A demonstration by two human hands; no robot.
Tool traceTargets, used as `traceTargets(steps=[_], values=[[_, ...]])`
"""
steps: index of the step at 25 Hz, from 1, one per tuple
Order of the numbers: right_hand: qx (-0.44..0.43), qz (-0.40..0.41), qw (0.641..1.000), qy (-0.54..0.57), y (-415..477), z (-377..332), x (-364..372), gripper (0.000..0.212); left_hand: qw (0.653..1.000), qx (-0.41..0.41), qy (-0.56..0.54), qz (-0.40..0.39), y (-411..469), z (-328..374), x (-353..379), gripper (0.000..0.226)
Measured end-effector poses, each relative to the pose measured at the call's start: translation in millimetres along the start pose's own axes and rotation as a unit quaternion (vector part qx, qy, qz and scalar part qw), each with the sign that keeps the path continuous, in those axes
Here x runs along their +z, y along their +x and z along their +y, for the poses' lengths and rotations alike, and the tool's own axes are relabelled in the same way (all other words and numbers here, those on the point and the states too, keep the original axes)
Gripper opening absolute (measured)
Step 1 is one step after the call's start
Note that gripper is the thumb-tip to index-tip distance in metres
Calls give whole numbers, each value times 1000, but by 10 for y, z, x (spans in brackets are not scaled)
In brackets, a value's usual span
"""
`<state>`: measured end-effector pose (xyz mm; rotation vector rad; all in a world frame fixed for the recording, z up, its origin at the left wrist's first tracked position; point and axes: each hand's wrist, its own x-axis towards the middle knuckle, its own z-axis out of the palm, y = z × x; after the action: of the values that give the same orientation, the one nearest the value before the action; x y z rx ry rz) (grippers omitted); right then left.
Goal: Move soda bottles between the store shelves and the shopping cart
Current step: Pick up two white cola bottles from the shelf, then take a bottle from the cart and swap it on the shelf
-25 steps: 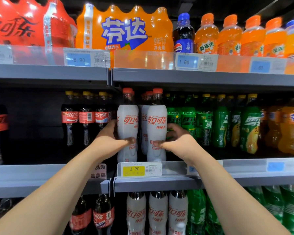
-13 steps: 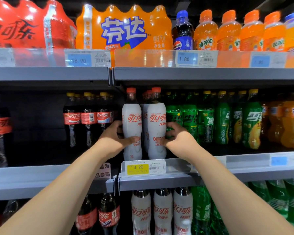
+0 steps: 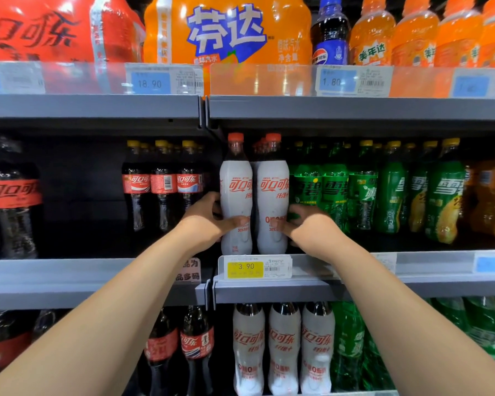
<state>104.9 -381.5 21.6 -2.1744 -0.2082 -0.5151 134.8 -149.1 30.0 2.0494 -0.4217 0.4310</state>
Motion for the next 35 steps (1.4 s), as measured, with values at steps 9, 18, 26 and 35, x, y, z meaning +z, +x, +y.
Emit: traceTargets(steps=[9, 18, 26, 35], values=[[-15, -4, 996, -83, -42, -35, 5, 34, 999, 1, 46, -5, -40, 83, -4, 62], [-89, 206, 969, -103, -717, -445, 61, 44, 974, 50, 214, -52, -569, 167, -394, 85], [-176, 88, 980, 0, -2327, -1244, 722, 36, 960, 175, 217, -28, -2427, -268, -1464, 61], [-218, -67, 968, 105, -3490, -1995, 1940, 36, 972, 53, 222, 57, -4373, -1043, -2614, 45]])
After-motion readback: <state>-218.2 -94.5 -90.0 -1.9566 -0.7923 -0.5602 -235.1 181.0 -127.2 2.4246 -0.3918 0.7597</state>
